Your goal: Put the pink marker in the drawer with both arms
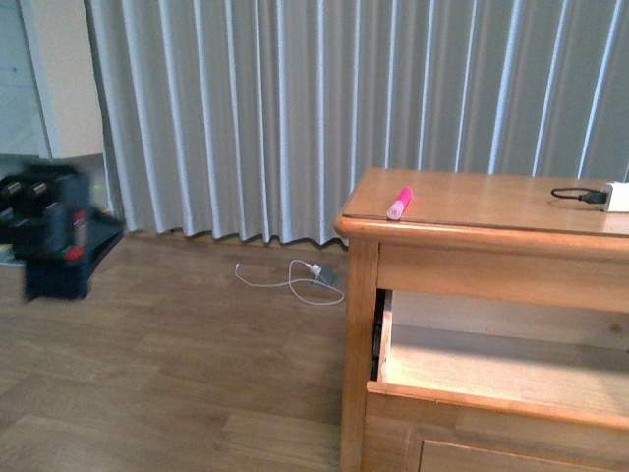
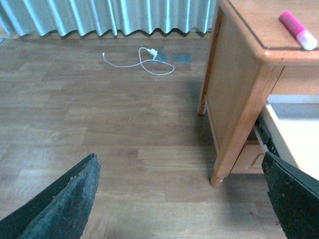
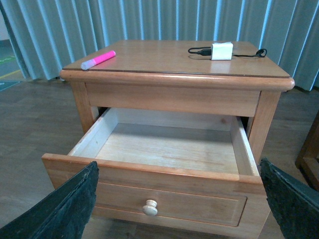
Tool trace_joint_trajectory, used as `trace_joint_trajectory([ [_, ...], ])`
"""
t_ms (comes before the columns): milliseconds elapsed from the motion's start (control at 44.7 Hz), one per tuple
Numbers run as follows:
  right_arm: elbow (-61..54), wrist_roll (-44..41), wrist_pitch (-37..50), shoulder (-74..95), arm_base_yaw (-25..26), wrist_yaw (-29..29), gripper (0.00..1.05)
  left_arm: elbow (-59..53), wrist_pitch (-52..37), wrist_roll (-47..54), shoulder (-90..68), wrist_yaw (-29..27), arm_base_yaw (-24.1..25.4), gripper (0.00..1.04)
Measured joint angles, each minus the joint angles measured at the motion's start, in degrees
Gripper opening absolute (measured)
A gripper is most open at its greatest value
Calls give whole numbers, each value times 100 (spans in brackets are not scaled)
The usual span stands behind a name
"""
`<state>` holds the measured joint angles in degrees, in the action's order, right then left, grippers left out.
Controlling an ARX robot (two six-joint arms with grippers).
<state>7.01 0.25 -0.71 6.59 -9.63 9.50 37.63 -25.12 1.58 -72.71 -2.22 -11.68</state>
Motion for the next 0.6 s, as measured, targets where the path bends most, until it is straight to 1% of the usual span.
trace_joint_trajectory([
  [112,0,-2,0,0,0,0,96,1228,13,221,-1104,-55,-337,99],
  [246,0,-2,0,0,0,0,96,2203,205,291,-1904,-59,-643,99],
  [336,0,-2,0,0,0,0,96,3097,448,295,-2590,-136,-885,99],
  [470,0,0,0,0,0,0,96,4072,732,293,-3327,-205,-1102,99],
  [604,0,-2,0,0,0,0,96,5458,1189,295,-4317,-315,-1344,99],
])
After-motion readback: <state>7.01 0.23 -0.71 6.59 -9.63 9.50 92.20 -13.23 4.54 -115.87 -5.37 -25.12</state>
